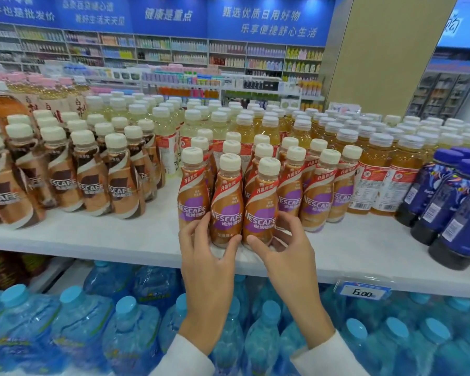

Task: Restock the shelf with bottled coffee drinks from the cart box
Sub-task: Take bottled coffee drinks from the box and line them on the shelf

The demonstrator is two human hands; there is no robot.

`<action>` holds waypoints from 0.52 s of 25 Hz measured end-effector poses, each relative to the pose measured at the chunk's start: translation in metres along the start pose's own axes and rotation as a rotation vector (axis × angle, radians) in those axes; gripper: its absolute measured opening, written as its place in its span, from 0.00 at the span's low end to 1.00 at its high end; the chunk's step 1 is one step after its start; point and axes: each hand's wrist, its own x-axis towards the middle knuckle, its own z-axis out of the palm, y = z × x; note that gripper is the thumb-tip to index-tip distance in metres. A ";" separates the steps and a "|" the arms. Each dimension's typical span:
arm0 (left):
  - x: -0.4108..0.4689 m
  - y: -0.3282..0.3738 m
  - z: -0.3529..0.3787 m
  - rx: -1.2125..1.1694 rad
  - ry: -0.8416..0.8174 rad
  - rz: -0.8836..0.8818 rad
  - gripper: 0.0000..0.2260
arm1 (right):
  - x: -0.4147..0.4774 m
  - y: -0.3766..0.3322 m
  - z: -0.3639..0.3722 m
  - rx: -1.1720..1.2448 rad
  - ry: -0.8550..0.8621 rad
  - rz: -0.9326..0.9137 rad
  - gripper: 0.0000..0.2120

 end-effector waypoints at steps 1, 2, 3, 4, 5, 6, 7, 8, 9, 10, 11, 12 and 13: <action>0.001 0.000 0.001 0.009 0.001 -0.005 0.29 | 0.001 0.000 0.002 -0.015 0.002 -0.006 0.25; 0.002 0.000 0.002 0.017 0.001 -0.008 0.29 | 0.003 0.001 0.003 -0.031 0.007 -0.011 0.25; 0.003 0.000 0.002 0.025 0.004 -0.009 0.28 | 0.004 0.001 0.004 -0.046 0.013 -0.017 0.25; 0.004 0.000 0.002 0.037 0.006 -0.008 0.28 | 0.005 0.002 0.005 -0.067 0.018 -0.023 0.25; 0.006 -0.001 0.002 0.048 0.008 -0.007 0.28 | 0.006 0.002 0.006 -0.088 0.022 -0.026 0.26; 0.006 -0.001 0.002 0.054 0.007 -0.007 0.28 | 0.007 0.002 0.007 -0.101 0.026 -0.027 0.26; 0.006 -0.001 0.002 0.056 0.008 -0.006 0.27 | 0.007 0.004 0.006 -0.109 0.029 -0.025 0.26; 0.006 -0.002 0.002 0.058 0.008 0.000 0.27 | 0.007 0.004 0.006 -0.114 0.029 -0.021 0.27; 0.006 -0.002 0.002 0.064 0.009 0.009 0.27 | 0.007 0.005 0.006 -0.122 0.030 -0.018 0.27; 0.006 -0.002 0.001 0.068 0.009 0.019 0.26 | 0.006 0.006 0.006 -0.131 0.031 -0.018 0.28; 0.007 -0.002 0.001 0.070 0.009 0.024 0.25 | 0.006 0.007 0.006 -0.140 0.033 -0.021 0.28; 0.007 -0.001 0.001 0.072 0.009 0.026 0.25 | 0.005 0.006 0.007 -0.150 0.034 -0.023 0.29; 0.007 -0.001 0.001 0.072 0.009 0.028 0.24 | 0.005 0.006 0.007 -0.160 0.037 -0.025 0.29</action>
